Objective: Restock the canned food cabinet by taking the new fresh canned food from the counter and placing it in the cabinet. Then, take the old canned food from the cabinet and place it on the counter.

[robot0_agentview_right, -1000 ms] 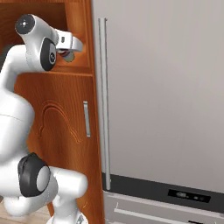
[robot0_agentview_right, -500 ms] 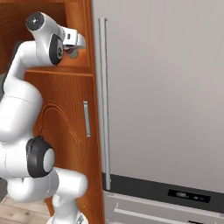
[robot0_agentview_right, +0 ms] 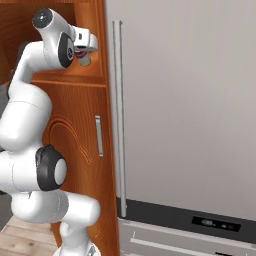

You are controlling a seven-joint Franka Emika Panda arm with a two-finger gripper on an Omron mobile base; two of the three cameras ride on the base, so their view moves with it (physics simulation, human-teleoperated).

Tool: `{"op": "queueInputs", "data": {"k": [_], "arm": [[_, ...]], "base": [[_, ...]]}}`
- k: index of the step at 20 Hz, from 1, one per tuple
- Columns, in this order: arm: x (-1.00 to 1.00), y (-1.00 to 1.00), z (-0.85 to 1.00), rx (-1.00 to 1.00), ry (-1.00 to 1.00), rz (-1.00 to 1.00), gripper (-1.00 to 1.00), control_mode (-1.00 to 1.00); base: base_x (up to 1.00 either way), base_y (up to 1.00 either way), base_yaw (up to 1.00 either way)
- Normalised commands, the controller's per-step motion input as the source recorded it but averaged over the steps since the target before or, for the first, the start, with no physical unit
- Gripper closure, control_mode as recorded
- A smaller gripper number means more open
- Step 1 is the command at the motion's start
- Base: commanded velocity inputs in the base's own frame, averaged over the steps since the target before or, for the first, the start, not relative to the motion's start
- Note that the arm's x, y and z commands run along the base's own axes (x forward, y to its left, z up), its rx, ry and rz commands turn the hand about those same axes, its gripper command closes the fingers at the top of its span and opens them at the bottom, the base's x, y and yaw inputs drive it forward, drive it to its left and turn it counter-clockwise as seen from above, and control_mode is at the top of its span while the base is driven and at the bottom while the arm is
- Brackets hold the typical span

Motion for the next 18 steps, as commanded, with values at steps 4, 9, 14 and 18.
{"op": "queueInputs", "data": {"k": [4, 9, 14, 18], "arm": [[0.24, 0.0, -0.07, -0.02, -0.03, 0.0, -1.0, -1.0], [0.25, 0.0, -0.05, -0.01, -0.05, 0.0, -1.0, -1.0], [0.07, 0.0, 0.0, -0.01, -0.14, 0.0, -1.0, -1.0], [-0.03, 0.0, 0.05, 0.0, -0.15, 0.0, -1.0, -1.0]], "base": [[0.0, 0.0, 0.0], [0.0, 0.0, 0.0], [0.0, 0.0, 0.0], [0.0, 0.0, 0.0]]}}
